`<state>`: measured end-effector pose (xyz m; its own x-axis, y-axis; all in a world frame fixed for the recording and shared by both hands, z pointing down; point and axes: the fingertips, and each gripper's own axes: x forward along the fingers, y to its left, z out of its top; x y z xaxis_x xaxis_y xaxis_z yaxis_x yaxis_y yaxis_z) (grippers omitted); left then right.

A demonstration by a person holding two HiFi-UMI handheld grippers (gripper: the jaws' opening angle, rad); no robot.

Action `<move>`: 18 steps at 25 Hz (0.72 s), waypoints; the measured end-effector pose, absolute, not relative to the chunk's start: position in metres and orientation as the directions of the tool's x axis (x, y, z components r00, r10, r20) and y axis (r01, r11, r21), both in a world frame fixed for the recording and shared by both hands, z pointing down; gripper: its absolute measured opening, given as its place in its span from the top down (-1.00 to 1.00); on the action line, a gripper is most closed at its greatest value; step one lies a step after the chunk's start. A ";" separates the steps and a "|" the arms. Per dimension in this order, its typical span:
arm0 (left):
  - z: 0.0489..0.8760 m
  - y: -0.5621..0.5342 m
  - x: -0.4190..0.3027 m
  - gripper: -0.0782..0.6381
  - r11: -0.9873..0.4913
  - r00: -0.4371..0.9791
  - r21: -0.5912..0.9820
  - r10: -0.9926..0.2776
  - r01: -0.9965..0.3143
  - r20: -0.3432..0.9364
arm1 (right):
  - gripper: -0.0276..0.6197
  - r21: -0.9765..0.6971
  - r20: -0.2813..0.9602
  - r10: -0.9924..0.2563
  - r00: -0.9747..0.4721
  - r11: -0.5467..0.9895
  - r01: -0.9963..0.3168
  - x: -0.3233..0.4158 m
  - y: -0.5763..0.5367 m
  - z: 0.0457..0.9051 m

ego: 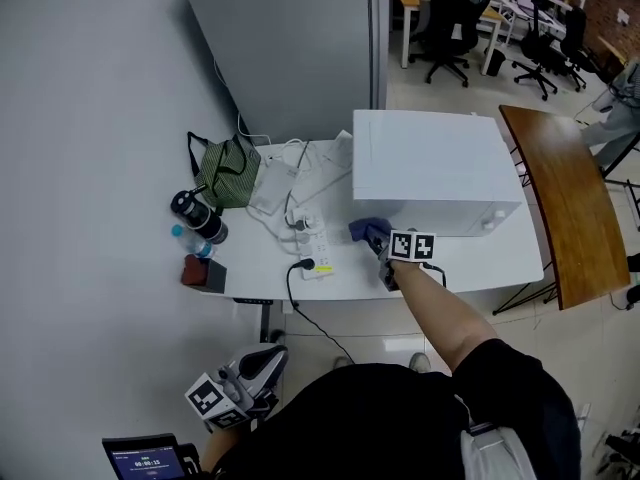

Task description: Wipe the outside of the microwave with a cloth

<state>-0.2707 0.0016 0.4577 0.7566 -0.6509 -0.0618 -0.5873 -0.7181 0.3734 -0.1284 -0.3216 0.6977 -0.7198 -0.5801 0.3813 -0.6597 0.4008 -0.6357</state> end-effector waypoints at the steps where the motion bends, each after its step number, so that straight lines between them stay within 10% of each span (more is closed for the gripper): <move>1: 0.456 0.000 -0.266 0.77 -0.723 0.760 0.372 -0.646 -0.582 -0.066 | 0.74 -0.631 0.385 -0.596 -0.705 0.388 -0.672 -0.111 -0.322 0.697; 18: 0.437 -0.019 -0.015 0.77 -0.843 0.889 0.348 -0.455 -0.410 -0.055 | 0.74 -0.655 0.360 -0.832 -0.423 0.097 -0.749 0.267 -0.318 0.689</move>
